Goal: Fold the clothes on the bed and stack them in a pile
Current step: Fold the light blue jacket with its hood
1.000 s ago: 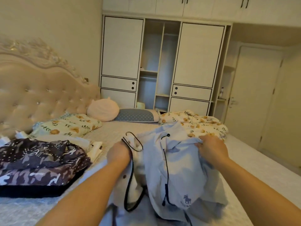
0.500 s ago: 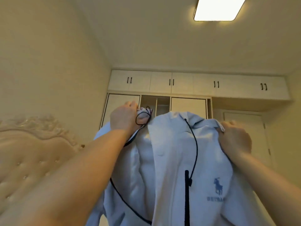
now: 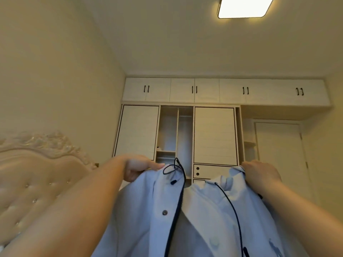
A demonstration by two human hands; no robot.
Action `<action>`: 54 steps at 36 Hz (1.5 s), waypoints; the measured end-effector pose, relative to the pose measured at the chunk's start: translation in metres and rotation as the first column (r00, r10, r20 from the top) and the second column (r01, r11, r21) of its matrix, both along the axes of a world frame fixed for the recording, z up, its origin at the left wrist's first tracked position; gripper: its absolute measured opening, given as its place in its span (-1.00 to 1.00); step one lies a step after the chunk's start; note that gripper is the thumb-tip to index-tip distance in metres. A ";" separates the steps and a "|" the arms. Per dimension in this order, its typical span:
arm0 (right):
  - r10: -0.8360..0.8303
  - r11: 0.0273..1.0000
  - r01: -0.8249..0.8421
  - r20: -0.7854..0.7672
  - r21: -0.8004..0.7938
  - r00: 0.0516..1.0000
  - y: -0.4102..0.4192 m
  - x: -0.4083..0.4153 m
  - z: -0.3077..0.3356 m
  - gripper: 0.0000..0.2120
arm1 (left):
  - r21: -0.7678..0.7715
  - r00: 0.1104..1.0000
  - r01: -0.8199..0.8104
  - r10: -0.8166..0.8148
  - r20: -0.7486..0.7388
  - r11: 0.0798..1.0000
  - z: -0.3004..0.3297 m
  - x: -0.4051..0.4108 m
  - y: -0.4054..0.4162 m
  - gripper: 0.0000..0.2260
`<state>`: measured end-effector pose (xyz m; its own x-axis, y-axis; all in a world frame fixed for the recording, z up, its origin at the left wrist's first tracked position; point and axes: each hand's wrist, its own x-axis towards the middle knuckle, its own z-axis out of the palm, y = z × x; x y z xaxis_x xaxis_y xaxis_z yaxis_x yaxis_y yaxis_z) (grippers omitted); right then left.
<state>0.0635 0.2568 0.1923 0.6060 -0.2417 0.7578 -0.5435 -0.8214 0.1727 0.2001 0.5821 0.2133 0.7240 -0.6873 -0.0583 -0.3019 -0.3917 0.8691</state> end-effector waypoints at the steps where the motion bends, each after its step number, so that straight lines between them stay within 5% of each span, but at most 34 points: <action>1: -0.044 0.999 0.043 -0.023 -0.019 0.999 -0.001 -0.001 -0.001 -0.73 | -0.013 1.000 0.015 -0.015 -0.011 1.000 -0.001 0.001 0.005 -0.61; 5: -0.235 0.969 0.227 -0.091 -0.095 0.968 -0.007 -0.012 -0.005 -0.65 | 0.095 0.972 -0.228 0.221 0.080 0.969 -0.004 0.006 0.016 -0.71; 7: -0.286 0.958 0.283 -0.137 -0.039 0.948 -0.007 -0.020 -0.005 -0.65 | 0.265 0.862 -0.462 0.359 0.357 0.846 -0.002 -0.003 0.011 -0.68; 9: -0.311 0.948 0.317 -0.162 0.014 0.936 -0.002 -0.024 -0.004 -0.66 | 0.279 0.608 -0.703 0.348 0.714 0.654 -0.001 -0.010 0.001 -0.69; 11: -0.319 0.938 0.336 -0.175 0.079 0.931 0.008 -0.028 0.002 -0.67 | 0.190 0.356 -0.835 0.243 0.902 0.516 0.000 -0.012 -0.005 -0.73; 13: -0.308 0.918 0.347 -0.207 0.191 0.929 0.012 -0.029 0.012 -0.68 | 0.027 0.139 -0.878 0.200 0.970 0.478 0.003 -0.015 -0.008 -0.77; 15: -0.228 0.827 0.325 -0.254 0.460 0.940 0.011 -0.035 0.024 -0.80 | -0.074 0.022 -0.864 0.184 0.983 0.498 0.006 -0.018 -0.010 -0.76; 18: 0.002 0.497 0.024 -0.029 0.867 1.000 0.007 -0.043 0.043 -0.73 | -0.030 0.183 -0.871 0.379 0.907 0.491 0.015 -0.025 -0.011 -0.76; 22: -0.005 0.129 -0.343 0.346 0.930 0.938 0.010 -0.049 0.041 -0.60 | 0.110 0.489 -0.799 0.533 0.690 0.591 0.020 -0.037 -0.002 -0.72; 26: -0.085 0.186 -0.530 0.551 0.827 0.830 0.019 -0.051 0.042 -0.70 | -0.065 0.457 -0.789 0.653 0.604 0.612 0.024 -0.041 0.006 -0.71; 29: -0.107 0.191 -0.658 0.682 0.728 0.724 0.032 -0.061 0.054 -0.78 | -0.427 0.312 -0.732 0.818 0.484 0.532 0.035 -0.053 0.013 -0.75; 32: -0.021 0.509 -0.638 0.749 0.578 0.662 0.045 -0.079 0.070 -0.73 | -0.677 0.172 -0.535 0.850 0.498 0.505 0.051 -0.079 0.020 -0.81; 35: 0.152 0.656 -0.668 0.806 0.350 0.572 0.071 -0.105 0.083 -0.73 | -0.848 0.246 -0.249 0.878 0.411 0.467 0.063 -0.102 0.025 -0.73; 41: 0.426 0.694 -0.714 0.746 0.094 0.512 0.107 -0.132 0.112 -0.48 | -0.832 0.199 -0.107 0.831 0.519 0.545 0.111 -0.142 0.038 -0.28; 45: 0.480 0.832 -0.537 0.664 -0.139 0.573 0.123 -0.150 0.137 -0.19 | -0.792 0.011 -0.034 0.793 0.609 0.609 0.150 -0.168 0.042 -0.25; 49: 0.465 0.863 -0.464 0.674 -0.200 0.574 0.126 -0.150 0.145 -0.03 | -0.784 -0.173 -0.037 0.769 0.616 0.620 0.158 -0.162 0.043 -0.21; 54: 0.343 0.915 -0.401 0.628 -0.053 0.699 0.107 -0.110 0.091 0.10 | -0.782 -0.098 -0.017 0.778 0.621 0.623 0.096 -0.113 0.009 -0.11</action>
<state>-0.0460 0.3636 0.2833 0.0716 -0.1756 0.9819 -0.1531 -0.9747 -0.1631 0.0874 0.5907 0.3096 -0.0012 0.1402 0.9901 -0.8284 -0.5548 0.0775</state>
